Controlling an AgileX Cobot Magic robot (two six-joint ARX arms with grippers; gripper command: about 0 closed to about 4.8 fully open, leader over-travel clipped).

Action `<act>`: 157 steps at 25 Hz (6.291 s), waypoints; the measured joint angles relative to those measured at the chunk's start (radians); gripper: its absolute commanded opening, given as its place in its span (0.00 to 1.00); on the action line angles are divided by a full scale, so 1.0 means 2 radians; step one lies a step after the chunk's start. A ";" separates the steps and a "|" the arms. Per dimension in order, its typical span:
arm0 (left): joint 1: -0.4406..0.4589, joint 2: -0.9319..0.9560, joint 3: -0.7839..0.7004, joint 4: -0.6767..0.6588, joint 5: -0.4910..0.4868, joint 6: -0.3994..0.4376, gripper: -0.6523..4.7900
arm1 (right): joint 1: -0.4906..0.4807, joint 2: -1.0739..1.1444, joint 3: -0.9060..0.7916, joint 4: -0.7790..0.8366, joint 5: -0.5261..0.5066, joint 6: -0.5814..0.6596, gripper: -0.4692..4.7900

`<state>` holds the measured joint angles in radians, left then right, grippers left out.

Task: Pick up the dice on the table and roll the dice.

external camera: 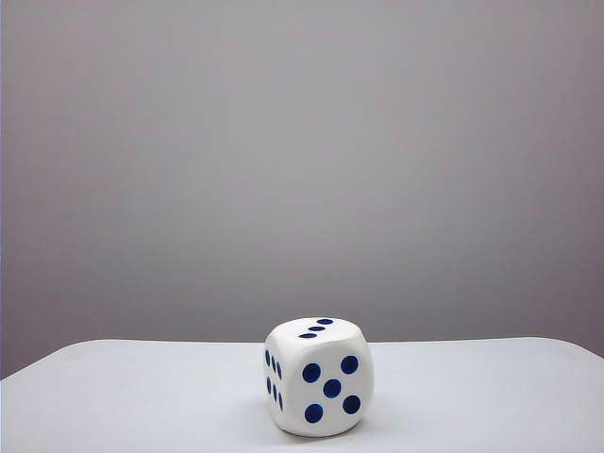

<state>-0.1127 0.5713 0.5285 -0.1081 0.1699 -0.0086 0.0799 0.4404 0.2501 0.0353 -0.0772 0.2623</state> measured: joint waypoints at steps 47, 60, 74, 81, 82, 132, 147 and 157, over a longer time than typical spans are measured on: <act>-0.065 0.165 0.067 -0.048 0.127 0.040 0.28 | 0.175 0.778 0.465 -0.152 -0.255 -0.130 0.09; -0.065 0.165 0.067 -0.051 0.128 0.040 0.56 | 0.175 0.664 0.485 -0.223 -0.222 -0.144 0.09; -0.065 0.165 0.067 -0.047 0.130 0.040 0.56 | 0.172 0.513 0.574 -0.292 -0.215 -0.158 0.98; -0.065 0.165 0.067 -0.043 0.154 0.040 0.56 | 0.172 0.407 0.601 -0.339 -0.163 -0.170 1.00; -0.065 0.165 0.067 -0.043 0.160 0.040 0.56 | 0.172 0.400 0.602 -0.353 -0.140 -0.177 1.00; -0.065 -0.166 -0.076 -0.049 -0.029 -0.003 0.11 | 0.172 0.075 0.172 -0.119 0.073 -0.078 0.10; -0.061 -0.285 -0.169 -0.002 -0.031 -0.017 0.11 | 0.121 -0.077 -0.015 0.066 0.103 -0.081 0.09; -0.061 -0.285 -0.237 0.019 -0.042 -0.015 0.11 | -0.009 -0.113 -0.051 0.069 0.016 -0.047 0.09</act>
<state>-0.2356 0.0013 0.0551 -0.0692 0.0853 -0.0383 0.0628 0.2138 0.1471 0.1726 -0.0460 0.1688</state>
